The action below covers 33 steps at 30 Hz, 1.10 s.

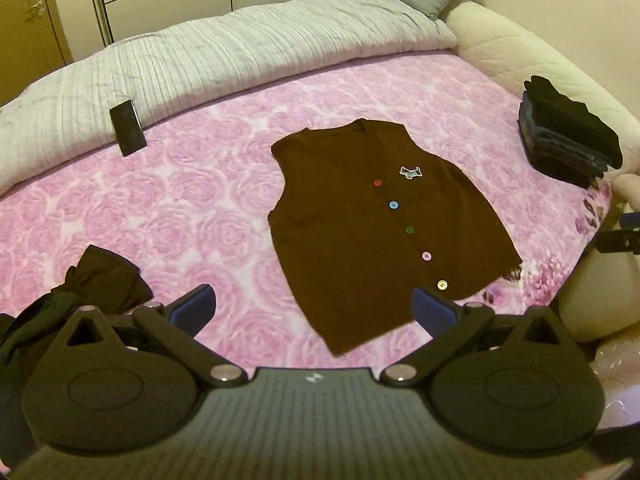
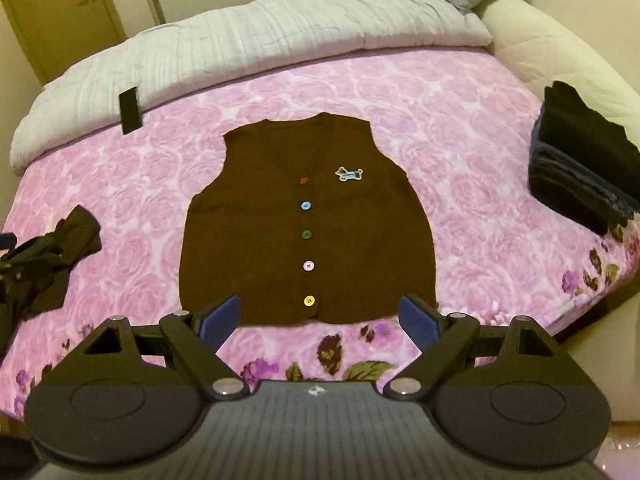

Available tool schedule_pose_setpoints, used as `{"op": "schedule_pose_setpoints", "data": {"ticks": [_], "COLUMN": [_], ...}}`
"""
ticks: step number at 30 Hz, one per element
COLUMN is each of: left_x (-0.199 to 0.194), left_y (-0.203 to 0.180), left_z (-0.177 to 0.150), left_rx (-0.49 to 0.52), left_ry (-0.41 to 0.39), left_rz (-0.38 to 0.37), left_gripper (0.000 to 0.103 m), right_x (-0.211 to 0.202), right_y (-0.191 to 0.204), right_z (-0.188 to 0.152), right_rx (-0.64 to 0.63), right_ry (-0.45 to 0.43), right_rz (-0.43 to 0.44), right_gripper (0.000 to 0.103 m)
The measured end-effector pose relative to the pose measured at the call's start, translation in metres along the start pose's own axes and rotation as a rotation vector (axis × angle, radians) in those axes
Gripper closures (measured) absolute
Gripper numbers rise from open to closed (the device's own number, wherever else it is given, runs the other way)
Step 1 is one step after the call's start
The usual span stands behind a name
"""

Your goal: Fold clothes

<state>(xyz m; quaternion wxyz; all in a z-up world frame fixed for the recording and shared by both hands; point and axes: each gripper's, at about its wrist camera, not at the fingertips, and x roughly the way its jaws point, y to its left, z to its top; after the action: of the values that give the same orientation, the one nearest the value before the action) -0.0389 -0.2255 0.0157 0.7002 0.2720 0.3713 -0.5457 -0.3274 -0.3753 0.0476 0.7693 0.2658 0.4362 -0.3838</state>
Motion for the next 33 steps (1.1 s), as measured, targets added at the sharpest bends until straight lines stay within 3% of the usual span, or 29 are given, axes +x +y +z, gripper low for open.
{"op": "schedule_pose_setpoints", "data": {"ticks": [17,33], "left_x": [0.006,0.028], "left_y": [-0.015,-0.002], "left_z": [-0.022,-0.022], "left_rx": [0.035,0.046], "left_ry": [0.044,0.076], "left_rz": [-0.04,-0.071], "left_gripper": [0.001,0.001], "right_x": [0.0,0.013], "right_y": [0.0,0.005], "right_z": [-0.035,-0.039], "right_rx": [-0.008,0.047], "right_ry": [0.049,0.085], "right_rz": [0.003,-0.015], "right_gripper": [0.015,0.015]}}
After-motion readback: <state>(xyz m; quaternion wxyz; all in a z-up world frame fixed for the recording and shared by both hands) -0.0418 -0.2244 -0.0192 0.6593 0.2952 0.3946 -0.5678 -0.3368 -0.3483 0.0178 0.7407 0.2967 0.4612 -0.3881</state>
